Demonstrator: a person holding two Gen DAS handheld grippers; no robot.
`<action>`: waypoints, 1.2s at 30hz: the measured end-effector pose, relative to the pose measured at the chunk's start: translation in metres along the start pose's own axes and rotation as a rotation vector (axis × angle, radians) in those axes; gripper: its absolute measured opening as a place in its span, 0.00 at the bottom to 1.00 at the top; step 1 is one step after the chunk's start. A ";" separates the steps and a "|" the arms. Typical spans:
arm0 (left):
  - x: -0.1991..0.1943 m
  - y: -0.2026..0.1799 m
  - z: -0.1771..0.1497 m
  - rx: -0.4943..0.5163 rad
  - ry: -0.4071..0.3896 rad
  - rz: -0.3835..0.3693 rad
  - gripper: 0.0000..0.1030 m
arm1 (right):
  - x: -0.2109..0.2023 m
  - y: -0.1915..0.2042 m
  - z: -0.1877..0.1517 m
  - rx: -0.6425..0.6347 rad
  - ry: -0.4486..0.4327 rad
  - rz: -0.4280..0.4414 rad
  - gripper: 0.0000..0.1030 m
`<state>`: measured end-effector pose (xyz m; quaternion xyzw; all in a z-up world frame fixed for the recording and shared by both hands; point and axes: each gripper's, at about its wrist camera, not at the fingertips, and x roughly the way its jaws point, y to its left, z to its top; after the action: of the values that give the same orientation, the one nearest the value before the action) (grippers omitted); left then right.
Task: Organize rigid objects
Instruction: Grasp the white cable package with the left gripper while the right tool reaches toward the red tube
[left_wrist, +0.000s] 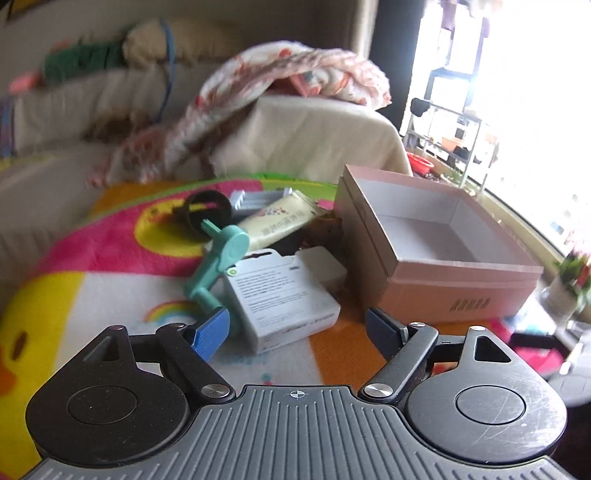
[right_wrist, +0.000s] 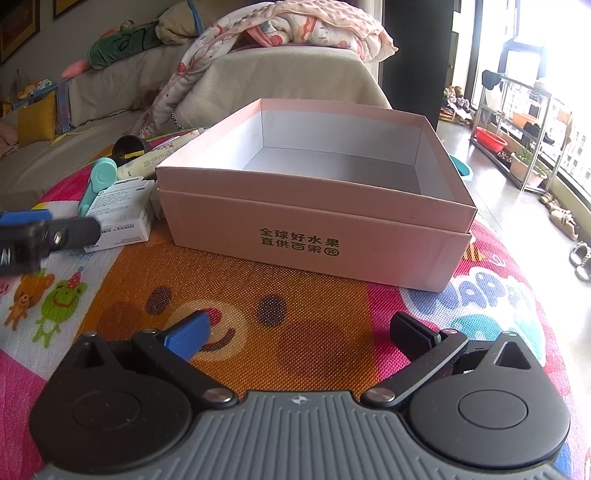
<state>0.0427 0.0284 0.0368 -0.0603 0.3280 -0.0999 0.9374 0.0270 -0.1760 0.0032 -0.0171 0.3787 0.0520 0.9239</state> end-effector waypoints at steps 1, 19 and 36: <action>0.004 0.004 0.003 -0.040 0.019 -0.013 0.81 | 0.000 0.000 0.000 0.000 0.000 0.000 1.00; 0.037 -0.002 0.000 0.080 0.039 0.070 0.73 | -0.001 -0.001 0.000 0.004 -0.002 0.005 1.00; -0.021 0.051 -0.045 -0.009 -0.061 -0.135 0.73 | 0.063 0.059 0.235 -0.179 0.114 0.211 0.37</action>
<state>0.0055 0.0802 0.0057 -0.0894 0.2951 -0.1594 0.9378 0.2291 -0.0957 0.1274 -0.0627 0.4241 0.1811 0.8851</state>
